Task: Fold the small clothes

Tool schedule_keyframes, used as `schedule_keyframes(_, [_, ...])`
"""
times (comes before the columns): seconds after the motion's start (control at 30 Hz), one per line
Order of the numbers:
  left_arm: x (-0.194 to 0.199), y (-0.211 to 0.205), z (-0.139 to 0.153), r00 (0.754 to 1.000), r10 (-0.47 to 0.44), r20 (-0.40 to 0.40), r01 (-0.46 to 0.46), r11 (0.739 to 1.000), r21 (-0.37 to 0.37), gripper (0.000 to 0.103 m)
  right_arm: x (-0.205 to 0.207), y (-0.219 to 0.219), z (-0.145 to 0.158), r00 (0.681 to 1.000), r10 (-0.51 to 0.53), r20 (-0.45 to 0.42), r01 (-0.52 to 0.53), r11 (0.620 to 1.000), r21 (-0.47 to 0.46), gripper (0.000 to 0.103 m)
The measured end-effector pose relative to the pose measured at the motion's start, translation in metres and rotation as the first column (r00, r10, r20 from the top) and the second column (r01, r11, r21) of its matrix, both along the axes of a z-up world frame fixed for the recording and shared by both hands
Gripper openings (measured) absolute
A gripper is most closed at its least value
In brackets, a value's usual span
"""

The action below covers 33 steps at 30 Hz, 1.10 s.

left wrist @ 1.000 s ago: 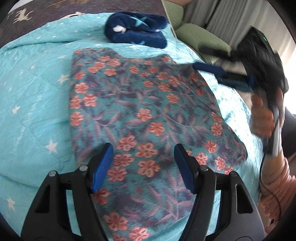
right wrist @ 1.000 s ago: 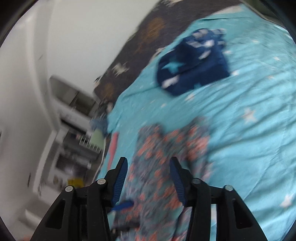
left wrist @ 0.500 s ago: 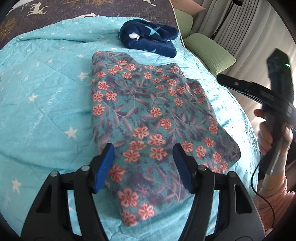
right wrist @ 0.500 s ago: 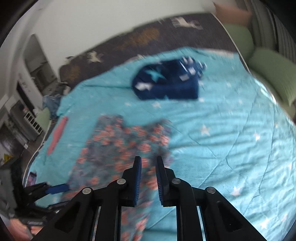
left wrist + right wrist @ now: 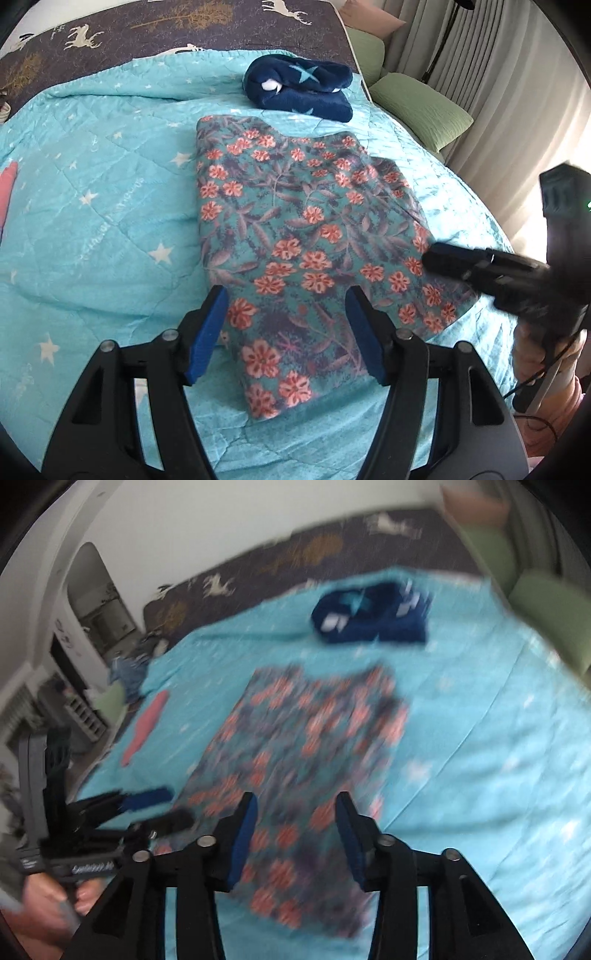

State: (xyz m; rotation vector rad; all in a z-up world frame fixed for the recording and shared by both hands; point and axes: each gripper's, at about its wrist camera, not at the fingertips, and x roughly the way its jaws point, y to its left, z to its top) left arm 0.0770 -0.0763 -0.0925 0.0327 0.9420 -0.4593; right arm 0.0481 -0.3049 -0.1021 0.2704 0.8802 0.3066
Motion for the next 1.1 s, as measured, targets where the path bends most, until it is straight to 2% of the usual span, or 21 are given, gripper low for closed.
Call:
schedule_keyframes(0.07, [0.005,0.0,-0.013,1.0,0.022,-0.013,-0.021,0.999,0.042,0.068,0.003,0.003,-0.019,0.998,-0.034,-0.061,0.03,0.997,-0.074,0.024])
schedule_keyframes(0.1, [0.008,0.002,-0.022,0.999,0.035,-0.033,-0.033,0.998,0.062,0.07,0.004,0.003,-0.023,0.997,-0.039,-0.064,0.034,0.997,-0.07,0.023])
schedule_keyframes(0.17, [0.013,0.014,-0.035,0.994,0.053,-0.1,-0.052,0.999,0.006,0.071,0.004,0.001,-0.024,0.997,-0.047,-0.064,0.044,0.998,-0.054,0.023])
schedule_keyframes(0.2, [0.012,0.022,-0.034,0.992,0.067,-0.103,-0.073,0.996,-0.048,0.071,0.004,0.001,-0.022,0.997,-0.049,-0.066,0.046,0.998,-0.051,0.023])
schedule_keyframes(0.37, [0.003,0.03,-0.016,0.994,0.054,-0.092,-0.061,0.995,-0.074,0.071,-0.008,-0.012,-0.001,0.998,-0.058,-0.009,0.058,0.998,0.011,0.025])
schedule_keyframes(0.53, [0.005,0.036,-0.01,0.995,0.076,-0.059,-0.078,0.996,-0.042,0.071,-0.01,-0.028,-0.002,0.995,-0.091,-0.034,0.093,0.993,0.07,0.025])
schedule_keyframes(0.6, [0.012,0.042,-0.018,0.993,0.091,-0.081,-0.094,0.995,-0.031,0.071,-0.01,-0.028,-0.007,0.996,-0.084,-0.043,0.087,0.993,0.085,0.025])
schedule_keyframes(0.67, [0.017,0.046,-0.031,0.987,0.081,-0.139,-0.087,0.996,-0.035,0.073,-0.01,-0.027,-0.014,0.996,-0.062,-0.067,0.069,0.993,0.096,0.026])
schedule_keyframes(0.7, [0.018,0.047,-0.034,0.985,0.086,-0.147,-0.093,0.995,-0.044,0.073,-0.007,-0.026,-0.02,0.994,-0.065,-0.088,0.072,0.994,0.077,0.026])
schedule_keyframes(0.73, [0.016,0.048,-0.034,0.986,0.09,-0.137,-0.097,0.994,-0.048,0.073,-0.005,-0.026,-0.024,0.991,-0.082,-0.104,0.087,0.995,0.049,0.026])
schedule_keyframes(0.83, [0.011,0.041,-0.025,0.992,0.062,-0.114,-0.066,0.997,-0.036,0.073,-0.006,-0.035,-0.021,0.991,-0.087,-0.101,0.097,0.991,0.097,0.027])
schedule_keyframes(0.9, [0.011,0.037,-0.019,0.993,0.018,-0.114,-0.026,0.997,-0.069,0.073,-0.006,-0.044,-0.015,0.993,-0.084,-0.082,0.095,0.986,0.14,0.034])
schedule_keyframes(0.97, [0.013,0.033,-0.014,0.995,0.006,-0.099,-0.013,0.997,-0.077,0.073,-0.003,-0.055,-0.013,0.992,-0.095,-0.082,0.109,0.976,0.191,0.057])
schedule_keyframes(1.03, [0.018,0.031,-0.013,0.996,0.018,-0.092,-0.024,0.998,-0.062,0.073,0.002,-0.063,-0.014,0.992,-0.089,-0.089,0.108,0.966,0.236,0.063])
schedule_keyframes(1.1, [0.023,0.03,-0.015,0.993,0.031,-0.112,-0.038,0.998,-0.058,0.073,0.009,-0.068,-0.018,0.991,-0.073,-0.115,0.103,0.955,0.278,0.064])
